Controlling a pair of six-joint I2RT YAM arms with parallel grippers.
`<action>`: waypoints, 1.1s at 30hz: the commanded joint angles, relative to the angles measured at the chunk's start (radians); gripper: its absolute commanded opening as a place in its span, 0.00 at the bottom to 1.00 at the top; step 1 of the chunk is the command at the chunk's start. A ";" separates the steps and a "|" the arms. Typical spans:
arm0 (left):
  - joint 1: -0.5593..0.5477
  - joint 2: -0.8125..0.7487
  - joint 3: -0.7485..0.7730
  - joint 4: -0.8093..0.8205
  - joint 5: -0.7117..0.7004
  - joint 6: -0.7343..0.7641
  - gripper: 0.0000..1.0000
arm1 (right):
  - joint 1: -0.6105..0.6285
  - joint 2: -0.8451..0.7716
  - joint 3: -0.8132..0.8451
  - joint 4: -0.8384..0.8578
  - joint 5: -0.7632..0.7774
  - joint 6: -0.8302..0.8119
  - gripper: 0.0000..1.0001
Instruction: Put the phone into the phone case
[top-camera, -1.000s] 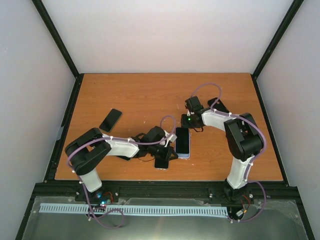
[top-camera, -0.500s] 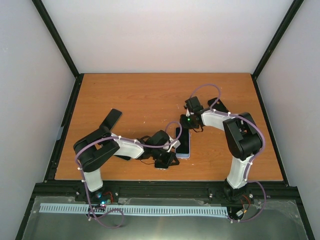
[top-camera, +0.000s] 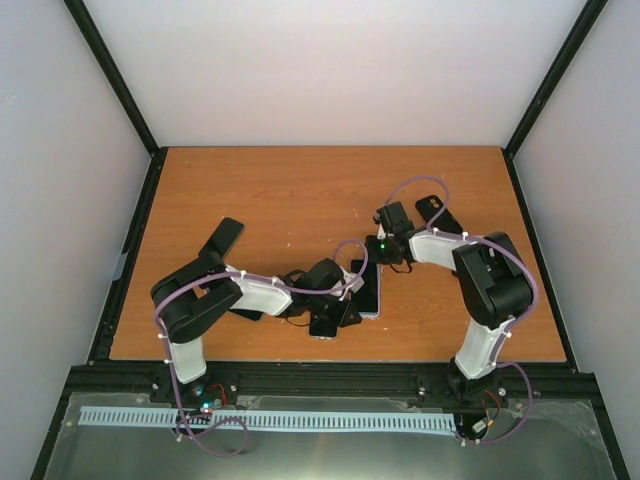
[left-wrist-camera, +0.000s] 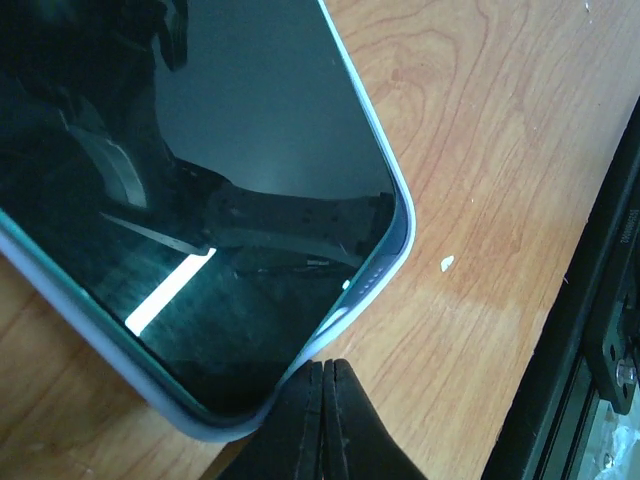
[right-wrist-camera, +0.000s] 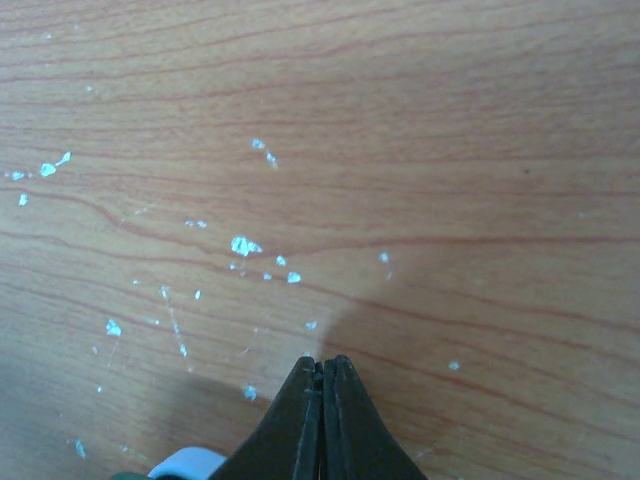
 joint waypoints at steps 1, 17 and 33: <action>-0.007 0.035 0.030 -0.017 -0.106 0.023 0.00 | 0.001 -0.021 -0.067 -0.036 -0.051 0.015 0.03; -0.005 -0.045 0.024 -0.055 -0.135 -0.035 0.13 | -0.003 -0.158 -0.102 -0.104 0.118 0.072 0.14; 0.144 -0.156 0.040 -0.112 -0.146 -0.078 0.44 | -0.015 -0.420 -0.361 0.062 -0.046 0.216 0.48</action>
